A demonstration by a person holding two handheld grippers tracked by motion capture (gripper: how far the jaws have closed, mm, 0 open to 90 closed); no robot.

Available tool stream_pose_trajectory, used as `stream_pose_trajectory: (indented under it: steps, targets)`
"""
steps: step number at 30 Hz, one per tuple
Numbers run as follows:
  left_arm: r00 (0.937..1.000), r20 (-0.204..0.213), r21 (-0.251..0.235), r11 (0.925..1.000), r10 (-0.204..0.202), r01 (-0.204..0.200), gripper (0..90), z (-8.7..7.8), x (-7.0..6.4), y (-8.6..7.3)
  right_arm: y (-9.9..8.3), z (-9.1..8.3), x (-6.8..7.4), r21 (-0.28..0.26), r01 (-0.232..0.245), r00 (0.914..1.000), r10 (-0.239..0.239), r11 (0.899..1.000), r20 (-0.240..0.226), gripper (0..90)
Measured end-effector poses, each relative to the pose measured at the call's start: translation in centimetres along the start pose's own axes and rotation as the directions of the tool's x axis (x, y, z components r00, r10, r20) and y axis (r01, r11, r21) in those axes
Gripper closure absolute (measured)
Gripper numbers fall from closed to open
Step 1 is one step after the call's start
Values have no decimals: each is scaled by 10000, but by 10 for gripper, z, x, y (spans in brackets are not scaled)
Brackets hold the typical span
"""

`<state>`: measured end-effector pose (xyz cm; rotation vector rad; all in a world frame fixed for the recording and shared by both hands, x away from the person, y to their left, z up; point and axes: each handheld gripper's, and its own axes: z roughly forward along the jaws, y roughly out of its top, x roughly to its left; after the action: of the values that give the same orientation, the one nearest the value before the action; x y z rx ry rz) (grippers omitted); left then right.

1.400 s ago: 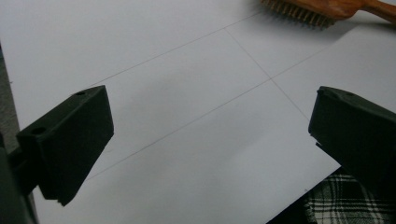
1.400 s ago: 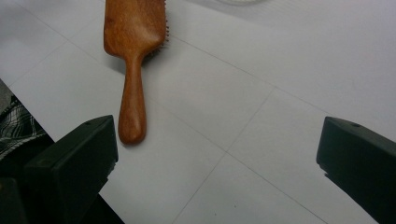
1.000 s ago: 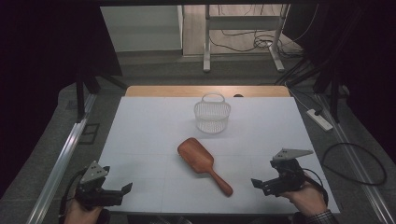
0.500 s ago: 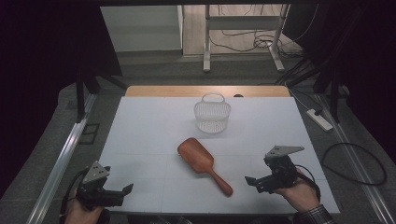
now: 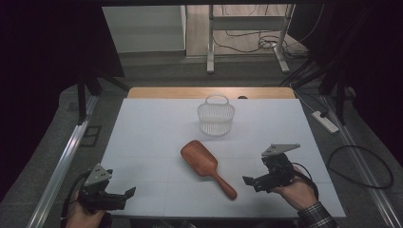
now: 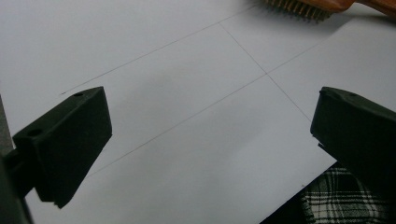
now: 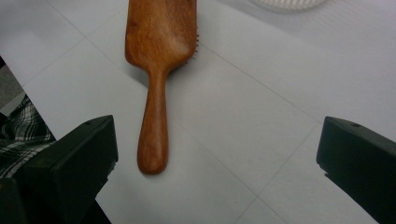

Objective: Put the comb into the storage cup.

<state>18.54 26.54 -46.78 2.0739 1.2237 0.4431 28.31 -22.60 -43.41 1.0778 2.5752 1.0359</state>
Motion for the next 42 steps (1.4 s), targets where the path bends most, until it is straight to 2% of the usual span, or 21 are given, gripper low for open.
stream_pose_trajectory:
  steps: [13, 20, 24, 33, 42]
  targets:
    - [9999, 80, -25, 10000, -75, 75, 0, 0, 1, 0, 11, 14, 4, 178, 135, 9998, -133, 9997, -117, 0]
    - [9999, 78, -31, 10000, -77, 78, 0, 0, 1, 0, 17, 21, 8, 330, 384, 9992, -380, 9987, -139, 0]
    - [9999, 78, -36, 10000, -79, 79, 0, 0, 1, 0, 21, 25, 10, 357, 530, 9981, -519, 9980, -321, 0]
    - [9999, 94, -59, 9999, -116, 117, 0, 0, 2, 0, 29, 35, 14, 679, 605, 9975, -578, 9959, -408, 0]
    - [9999, 127, -62, 9999, -104, 105, 0, 0, 2, 0, 37, 45, 19, 1124, 929, 9955, -901, 9893, -297, 0]
